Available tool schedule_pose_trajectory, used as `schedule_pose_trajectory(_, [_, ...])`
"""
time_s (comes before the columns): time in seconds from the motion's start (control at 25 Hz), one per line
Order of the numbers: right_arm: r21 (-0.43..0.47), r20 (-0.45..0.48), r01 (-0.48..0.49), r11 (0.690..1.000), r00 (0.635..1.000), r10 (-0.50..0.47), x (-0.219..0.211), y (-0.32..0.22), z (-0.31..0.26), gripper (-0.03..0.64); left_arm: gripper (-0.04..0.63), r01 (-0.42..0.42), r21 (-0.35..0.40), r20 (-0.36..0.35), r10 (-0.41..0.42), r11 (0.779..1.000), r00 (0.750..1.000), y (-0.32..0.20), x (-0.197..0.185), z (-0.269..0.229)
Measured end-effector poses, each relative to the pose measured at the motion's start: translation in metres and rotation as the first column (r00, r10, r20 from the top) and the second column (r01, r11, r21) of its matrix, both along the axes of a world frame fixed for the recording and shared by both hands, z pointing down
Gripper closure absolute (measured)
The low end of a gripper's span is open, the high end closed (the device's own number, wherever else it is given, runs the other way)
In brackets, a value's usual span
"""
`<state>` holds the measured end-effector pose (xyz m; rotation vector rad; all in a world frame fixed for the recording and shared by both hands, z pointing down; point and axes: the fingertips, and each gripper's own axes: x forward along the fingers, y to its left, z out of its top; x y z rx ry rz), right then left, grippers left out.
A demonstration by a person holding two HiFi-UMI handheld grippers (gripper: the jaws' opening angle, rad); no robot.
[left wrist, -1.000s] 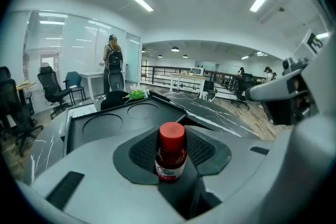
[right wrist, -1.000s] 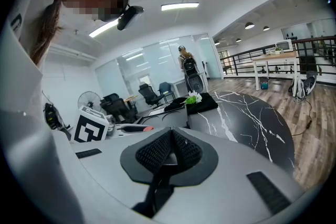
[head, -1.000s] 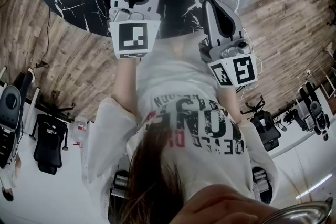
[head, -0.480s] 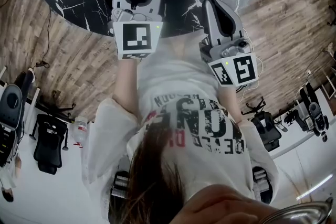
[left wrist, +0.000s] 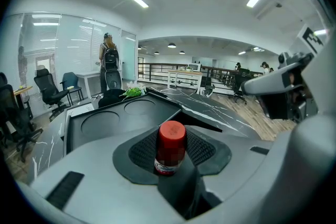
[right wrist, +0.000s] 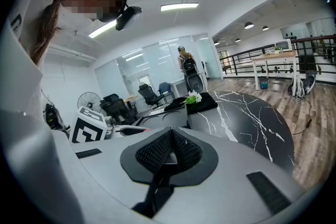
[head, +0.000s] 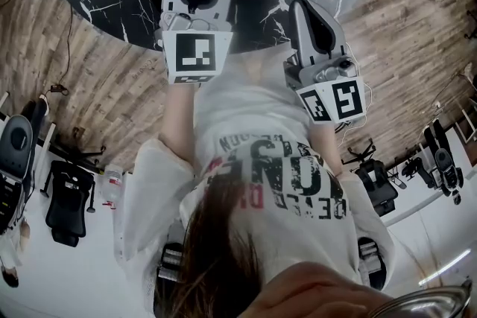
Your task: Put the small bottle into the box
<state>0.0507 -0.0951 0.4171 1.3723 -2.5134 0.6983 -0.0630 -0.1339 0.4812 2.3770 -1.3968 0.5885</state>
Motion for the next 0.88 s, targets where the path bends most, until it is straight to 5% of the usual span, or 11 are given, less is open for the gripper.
schedule_pose_trajectory(0.88, [0.002,0.008,-0.007,1.0,1.0,0.007,0.0029,0.0032,-0.002,0.607,0.448,0.012,-0.009,-0.017,-0.012,1.0,1.0,-0.0002,-0.0006,0.0005])
